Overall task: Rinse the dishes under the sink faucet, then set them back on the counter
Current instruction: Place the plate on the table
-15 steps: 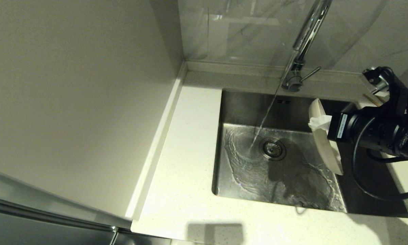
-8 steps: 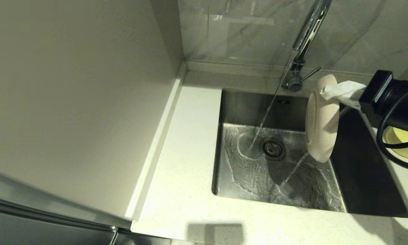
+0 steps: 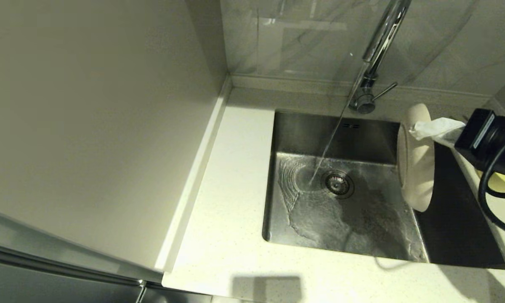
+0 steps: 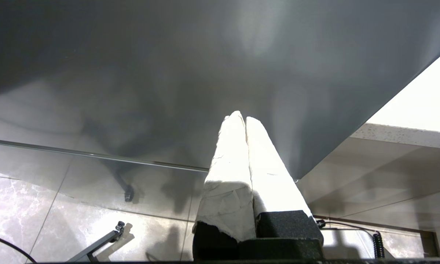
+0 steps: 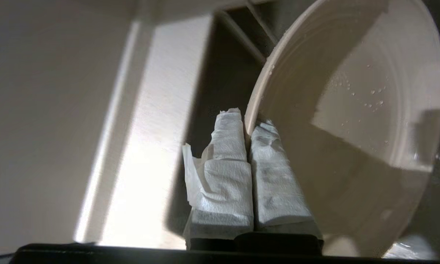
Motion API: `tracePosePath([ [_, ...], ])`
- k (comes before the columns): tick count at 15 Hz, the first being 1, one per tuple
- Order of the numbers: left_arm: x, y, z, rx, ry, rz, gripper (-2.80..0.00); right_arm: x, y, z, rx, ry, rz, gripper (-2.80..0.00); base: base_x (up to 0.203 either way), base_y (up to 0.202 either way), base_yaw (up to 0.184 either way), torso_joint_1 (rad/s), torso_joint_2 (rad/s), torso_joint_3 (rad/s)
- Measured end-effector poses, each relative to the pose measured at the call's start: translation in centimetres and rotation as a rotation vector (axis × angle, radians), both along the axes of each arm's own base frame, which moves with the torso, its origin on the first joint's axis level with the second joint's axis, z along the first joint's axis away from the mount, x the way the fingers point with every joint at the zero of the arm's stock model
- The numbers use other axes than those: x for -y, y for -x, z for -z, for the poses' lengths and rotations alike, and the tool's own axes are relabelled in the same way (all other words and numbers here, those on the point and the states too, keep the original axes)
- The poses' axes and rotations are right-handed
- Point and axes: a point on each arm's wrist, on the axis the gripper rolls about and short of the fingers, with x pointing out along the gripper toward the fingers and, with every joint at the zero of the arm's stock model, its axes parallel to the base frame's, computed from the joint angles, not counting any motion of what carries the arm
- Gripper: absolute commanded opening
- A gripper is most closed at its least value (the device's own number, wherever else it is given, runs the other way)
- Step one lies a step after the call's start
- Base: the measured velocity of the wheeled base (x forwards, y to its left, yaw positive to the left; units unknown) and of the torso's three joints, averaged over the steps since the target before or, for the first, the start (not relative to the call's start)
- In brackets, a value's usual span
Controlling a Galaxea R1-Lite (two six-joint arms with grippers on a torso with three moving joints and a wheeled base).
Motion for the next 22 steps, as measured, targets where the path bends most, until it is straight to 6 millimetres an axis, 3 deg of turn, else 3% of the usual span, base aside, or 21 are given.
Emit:
tracePosePath([
  [2, 0.0, 0.0, 0.0, 0.000, 0.000, 0.000, -2.80, 0.4, 0.5, 0.9, -0.032, 0.108, 0.007, -2.80, 0.000, 0.000, 0.000, 0.000, 0.00, 0.000],
  [5, 0.0, 0.0, 0.0, 0.000, 0.000, 0.000, -2.80, 1.1, 1.9, 2.2, -0.057, 0.410, 0.014, -2.80, 0.000, 0.000, 0.000, 0.000, 0.00, 0.000],
  [10, 0.0, 0.0, 0.0, 0.000, 0.000, 0.000, -2.80, 2.5, 6.9, 4.4, -0.068, 0.747, -0.016, -2.80, 0.000, 0.000, 0.000, 0.000, 0.00, 0.000],
  [14, 0.0, 0.0, 0.0, 0.000, 0.000, 0.000, -2.80, 4.1, 11.0, 7.5, -0.347, 0.860, 0.023, -2.80, 0.000, 0.000, 0.000, 0.000, 0.00, 0.000],
  [22, 0.0, 0.0, 0.0, 0.000, 0.000, 0.001, -2.80, 6.1, 12.9, 12.1, -0.612, 0.925, 0.199, -2.80, 0.000, 0.000, 0.000, 0.000, 0.00, 0.000],
])
